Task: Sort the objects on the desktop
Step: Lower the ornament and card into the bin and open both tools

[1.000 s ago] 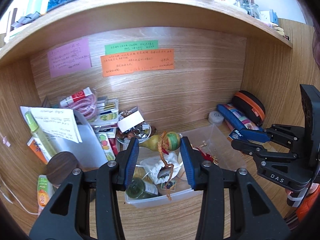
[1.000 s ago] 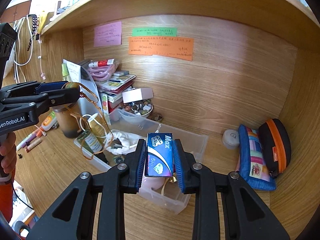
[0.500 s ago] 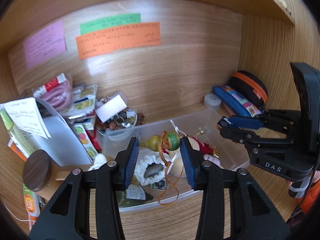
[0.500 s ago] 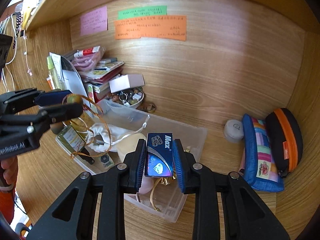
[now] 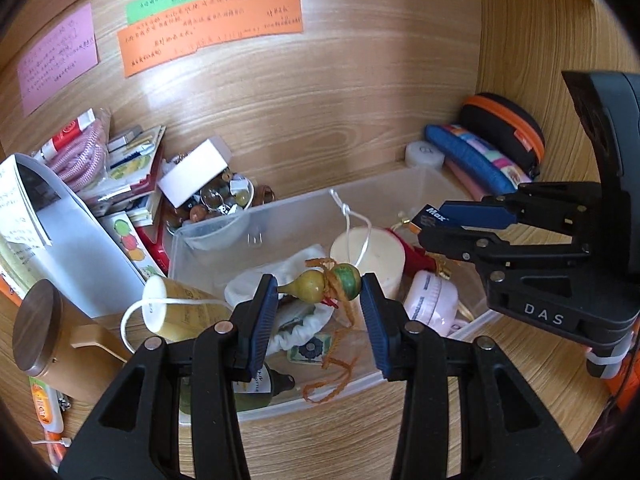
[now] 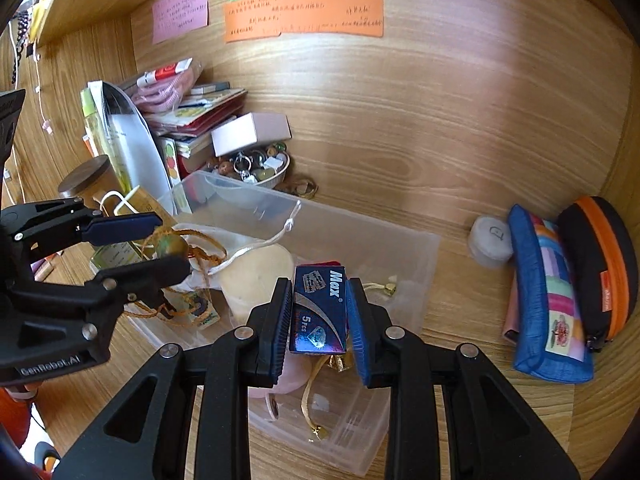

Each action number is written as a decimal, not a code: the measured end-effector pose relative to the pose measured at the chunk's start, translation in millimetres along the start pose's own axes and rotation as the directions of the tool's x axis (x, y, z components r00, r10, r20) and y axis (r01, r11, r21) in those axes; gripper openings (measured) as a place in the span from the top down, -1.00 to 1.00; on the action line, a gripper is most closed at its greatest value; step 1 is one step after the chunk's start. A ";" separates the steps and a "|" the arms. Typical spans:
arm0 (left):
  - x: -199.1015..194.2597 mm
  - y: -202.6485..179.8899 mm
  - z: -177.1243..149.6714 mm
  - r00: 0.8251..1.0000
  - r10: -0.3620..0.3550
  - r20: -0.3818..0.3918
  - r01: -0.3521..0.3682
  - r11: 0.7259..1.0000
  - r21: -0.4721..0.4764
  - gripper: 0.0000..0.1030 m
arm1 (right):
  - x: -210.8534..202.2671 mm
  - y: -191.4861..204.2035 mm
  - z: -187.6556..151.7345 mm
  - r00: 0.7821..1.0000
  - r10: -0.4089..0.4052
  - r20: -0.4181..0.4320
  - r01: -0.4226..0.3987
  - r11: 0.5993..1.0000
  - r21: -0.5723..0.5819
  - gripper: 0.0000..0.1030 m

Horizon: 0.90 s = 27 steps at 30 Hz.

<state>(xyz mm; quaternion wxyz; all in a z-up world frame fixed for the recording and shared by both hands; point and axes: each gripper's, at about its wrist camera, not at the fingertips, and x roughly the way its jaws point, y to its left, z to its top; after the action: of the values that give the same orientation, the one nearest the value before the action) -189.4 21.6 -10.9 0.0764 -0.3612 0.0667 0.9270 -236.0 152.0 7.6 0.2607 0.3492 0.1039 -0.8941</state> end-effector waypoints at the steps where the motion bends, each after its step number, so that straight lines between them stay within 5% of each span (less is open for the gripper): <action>1: 1.9 -0.1 -0.7 1.000 0.002 -0.004 -0.002 1.000 0.001 0.18 | 2.2 0.2 -0.4 1.000 0.000 -0.005 0.000 1.000 -0.001 0.52; 27: 18.0 -0.3 -6.7 0.997 0.066 -0.036 -0.066 0.998 0.023 0.11 | 25.6 3.6 -2.8 0.998 -0.020 -0.063 0.018 0.999 -0.026 0.49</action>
<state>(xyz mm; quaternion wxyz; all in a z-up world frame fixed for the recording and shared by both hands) -198.1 22.3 -28.1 0.0483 -0.3748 0.0899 0.9215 -248.4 140.0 -11.9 0.2531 0.3730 0.1269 -0.8836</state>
